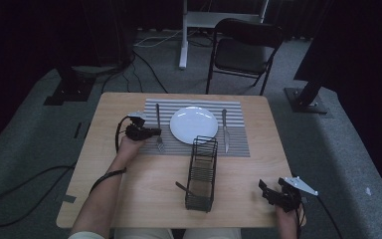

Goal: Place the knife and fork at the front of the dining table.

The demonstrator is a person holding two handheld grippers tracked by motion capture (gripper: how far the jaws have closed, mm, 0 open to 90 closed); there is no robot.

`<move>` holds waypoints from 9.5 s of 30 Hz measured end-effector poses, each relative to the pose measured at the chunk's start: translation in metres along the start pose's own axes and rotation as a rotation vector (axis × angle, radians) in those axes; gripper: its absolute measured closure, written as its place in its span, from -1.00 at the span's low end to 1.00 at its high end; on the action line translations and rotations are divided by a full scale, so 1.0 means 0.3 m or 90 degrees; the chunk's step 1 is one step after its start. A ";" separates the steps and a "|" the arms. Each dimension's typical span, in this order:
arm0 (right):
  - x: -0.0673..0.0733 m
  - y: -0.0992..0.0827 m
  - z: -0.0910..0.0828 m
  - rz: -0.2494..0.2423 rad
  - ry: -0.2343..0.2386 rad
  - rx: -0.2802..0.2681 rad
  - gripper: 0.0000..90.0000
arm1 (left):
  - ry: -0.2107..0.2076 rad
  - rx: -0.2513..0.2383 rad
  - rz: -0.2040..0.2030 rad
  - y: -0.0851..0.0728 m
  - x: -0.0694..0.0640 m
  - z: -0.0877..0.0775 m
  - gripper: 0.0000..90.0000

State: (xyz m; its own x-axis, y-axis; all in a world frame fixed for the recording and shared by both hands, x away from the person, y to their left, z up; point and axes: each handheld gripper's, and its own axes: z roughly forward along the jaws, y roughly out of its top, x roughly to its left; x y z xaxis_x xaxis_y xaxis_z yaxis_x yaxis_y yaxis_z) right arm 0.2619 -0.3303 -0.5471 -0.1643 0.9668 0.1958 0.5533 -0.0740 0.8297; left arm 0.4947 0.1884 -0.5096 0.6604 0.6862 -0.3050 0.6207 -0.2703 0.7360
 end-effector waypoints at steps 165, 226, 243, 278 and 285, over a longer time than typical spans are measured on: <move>0.005 0.003 0.012 -0.002 0.013 0.028 -0.70 | -0.108 -0.085 0.074 -0.323 -0.795 -0.337 -0.47; -0.004 0.002 0.008 0.007 0.034 0.023 -0.69 | -0.164 -0.182 0.097 -0.093 -0.801 -0.275 0.95; -0.005 0.001 0.007 0.008 0.036 0.022 -0.69 | -0.165 -0.195 0.112 -0.030 -0.755 -0.310 0.96; -0.003 0.002 0.010 0.005 0.030 0.029 -0.69 | -0.103 -0.244 0.111 -0.016 -0.333 -0.585 0.96; -0.004 0.002 0.010 0.008 0.031 0.029 -0.69 | -0.081 -0.233 0.072 -0.060 -0.185 -0.518 0.96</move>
State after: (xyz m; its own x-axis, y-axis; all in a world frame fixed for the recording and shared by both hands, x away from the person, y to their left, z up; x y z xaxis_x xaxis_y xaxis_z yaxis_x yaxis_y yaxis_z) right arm 0.2649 -0.3308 -0.5485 -0.1960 0.9529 0.2316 0.5922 -0.0732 0.8025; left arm 0.3811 0.2602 -0.4120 0.7771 0.5706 -0.2655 0.3653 -0.0654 0.9286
